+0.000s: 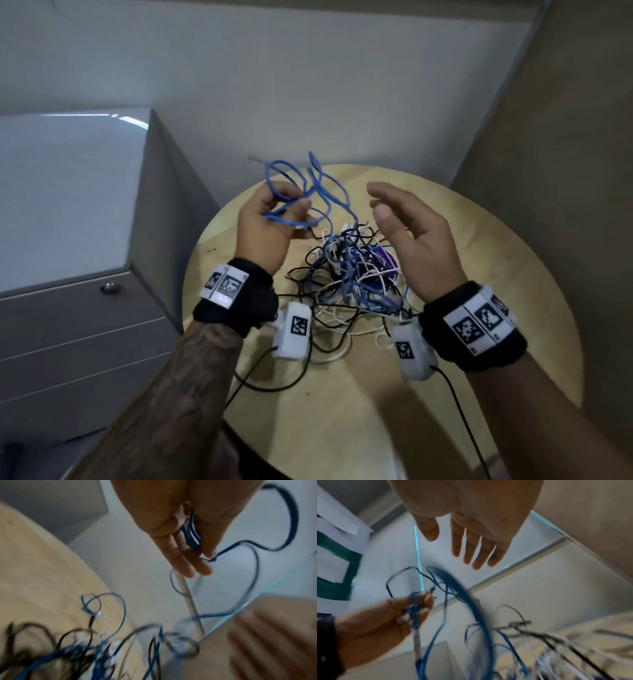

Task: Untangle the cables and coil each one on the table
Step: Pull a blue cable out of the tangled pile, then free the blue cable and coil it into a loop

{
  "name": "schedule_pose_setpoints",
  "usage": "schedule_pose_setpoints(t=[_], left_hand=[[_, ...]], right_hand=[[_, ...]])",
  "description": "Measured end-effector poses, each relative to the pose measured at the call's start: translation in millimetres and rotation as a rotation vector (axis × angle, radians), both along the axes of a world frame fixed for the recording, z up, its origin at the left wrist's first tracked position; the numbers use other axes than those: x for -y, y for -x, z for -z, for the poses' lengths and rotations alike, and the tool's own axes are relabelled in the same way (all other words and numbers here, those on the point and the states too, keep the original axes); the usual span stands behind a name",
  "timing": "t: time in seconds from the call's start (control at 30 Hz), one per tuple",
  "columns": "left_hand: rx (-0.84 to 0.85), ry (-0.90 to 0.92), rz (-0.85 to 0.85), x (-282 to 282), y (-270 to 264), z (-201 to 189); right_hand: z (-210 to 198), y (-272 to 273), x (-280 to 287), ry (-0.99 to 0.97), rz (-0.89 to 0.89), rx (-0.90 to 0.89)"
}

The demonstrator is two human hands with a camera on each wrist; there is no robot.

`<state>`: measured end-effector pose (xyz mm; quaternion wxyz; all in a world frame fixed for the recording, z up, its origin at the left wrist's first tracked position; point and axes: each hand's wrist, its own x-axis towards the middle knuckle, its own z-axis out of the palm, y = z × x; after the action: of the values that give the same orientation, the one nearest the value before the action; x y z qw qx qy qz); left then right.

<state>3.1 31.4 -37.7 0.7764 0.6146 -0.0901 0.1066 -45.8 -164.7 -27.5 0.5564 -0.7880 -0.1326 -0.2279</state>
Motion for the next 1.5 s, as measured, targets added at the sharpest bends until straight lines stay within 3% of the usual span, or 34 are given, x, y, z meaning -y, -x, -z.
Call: schedule_pose_setpoints(t=[0.07,0.13,0.27,0.33,0.63,0.87,0.97,1.07,1.13,1.27,1.5], left_hand=[[0.023,0.062,-0.010,-14.6,-4.4,-7.9],[0.059,0.095,-0.001,-26.8,-5.6,-14.4],[0.095,0.165,0.032,-39.1,-8.0,-24.8],[0.098,0.160,0.030,-42.1,-10.4,-26.4],[0.018,0.097,0.018,-47.2,-18.6,-23.7],[-0.051,0.020,0.137,-37.9,-14.5,-22.0],[-0.075,-0.041,0.212,-31.7,-12.6,-21.9],[-0.090,-0.110,0.297,-22.7,-6.6,-21.4],[-0.105,-0.136,0.331,-13.0,-0.9,-19.8],[-0.122,-0.108,0.415,5.2,12.9,-10.8],[-0.048,-0.204,0.419,19.6,25.1,19.4]], right_hand=[[22.9,-4.5,3.5,0.040,0.171,-0.026],[51.2,-4.9,2.1,0.236,0.220,-0.102],[106.0,0.3,-10.5,1.064,0.039,-0.385],[119.5,-6.3,-10.4,1.258,0.028,-0.463],[114.4,-78.1,36.3,1.292,0.152,-0.647],[72.9,-67.6,58.1,1.316,0.226,-0.629],[41.6,-41.4,57.0,1.197,0.356,-0.430],[12.5,-13.3,45.7,0.604,0.330,-0.246],[-0.5,2.3,27.5,0.240,0.146,-0.277],[7.1,16.8,-10.9,-0.116,-0.178,-0.447],[14.9,23.5,-17.1,-0.387,-0.028,-0.553]])
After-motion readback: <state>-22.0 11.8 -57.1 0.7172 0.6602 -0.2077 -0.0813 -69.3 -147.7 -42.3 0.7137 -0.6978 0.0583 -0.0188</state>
